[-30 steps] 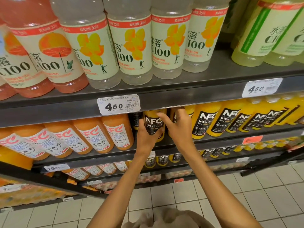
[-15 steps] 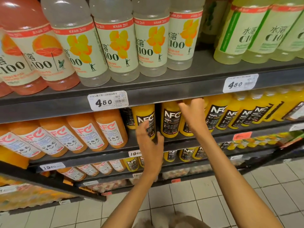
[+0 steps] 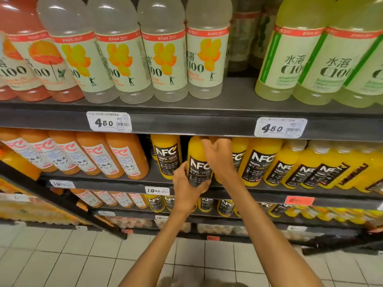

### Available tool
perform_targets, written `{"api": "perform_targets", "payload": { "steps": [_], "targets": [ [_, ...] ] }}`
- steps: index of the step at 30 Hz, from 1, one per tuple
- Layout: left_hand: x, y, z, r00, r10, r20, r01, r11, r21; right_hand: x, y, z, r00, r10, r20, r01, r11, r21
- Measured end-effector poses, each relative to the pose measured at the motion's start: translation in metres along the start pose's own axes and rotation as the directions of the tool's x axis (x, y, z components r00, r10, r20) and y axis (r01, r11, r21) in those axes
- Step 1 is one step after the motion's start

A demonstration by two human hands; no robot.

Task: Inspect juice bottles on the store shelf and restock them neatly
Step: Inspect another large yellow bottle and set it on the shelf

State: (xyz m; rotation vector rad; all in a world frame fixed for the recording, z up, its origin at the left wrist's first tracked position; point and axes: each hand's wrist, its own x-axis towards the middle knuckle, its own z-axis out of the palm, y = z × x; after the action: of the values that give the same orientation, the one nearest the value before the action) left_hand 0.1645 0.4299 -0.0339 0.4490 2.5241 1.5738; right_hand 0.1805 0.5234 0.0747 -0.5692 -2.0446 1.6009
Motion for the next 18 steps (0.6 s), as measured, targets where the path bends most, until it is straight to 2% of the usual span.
{"api": "perform_targets", "payload": {
  "steps": [4, 6, 9, 14, 16, 18],
  "targets": [
    [-0.026, -0.014, -0.015, 0.984, -0.07, 0.164, 0.097, 0.982, -0.165, -0.012, -0.009, -0.006, 0.996, -0.08, 0.029, 0.077, 0.992, 0.099],
    [-0.04, -0.018, -0.023, 0.984, -0.083, 0.156, 0.111, 0.976, -0.187, -0.022, -0.011, -0.007, 0.995, -0.095, 0.03, 0.089, 0.981, 0.171],
    [-0.058, -0.016, -0.033, 0.98, -0.102, 0.171, 0.139, 0.967, -0.215, -0.034, -0.009, -0.01, 0.997, -0.055, 0.059, 0.04, 0.971, 0.234],
    [-0.088, 0.0, -0.053, 0.95, -0.109, 0.293, 0.199, 0.934, -0.297, -0.038, -0.007, -0.024, 0.999, 0.022, 0.046, -0.036, 0.939, 0.343],
    [-0.098, 0.007, -0.06, 0.92, -0.122, 0.371, 0.249, 0.915, -0.318, -0.038, -0.006, -0.031, 0.989, 0.064, 0.13, -0.105, 0.935, 0.338],
    [-0.106, 0.014, -0.065, 0.888, -0.128, 0.443, 0.295, 0.895, -0.334, -0.039, -0.002, -0.036, 0.955, 0.108, 0.276, -0.216, 0.891, 0.399]
  ]
}}
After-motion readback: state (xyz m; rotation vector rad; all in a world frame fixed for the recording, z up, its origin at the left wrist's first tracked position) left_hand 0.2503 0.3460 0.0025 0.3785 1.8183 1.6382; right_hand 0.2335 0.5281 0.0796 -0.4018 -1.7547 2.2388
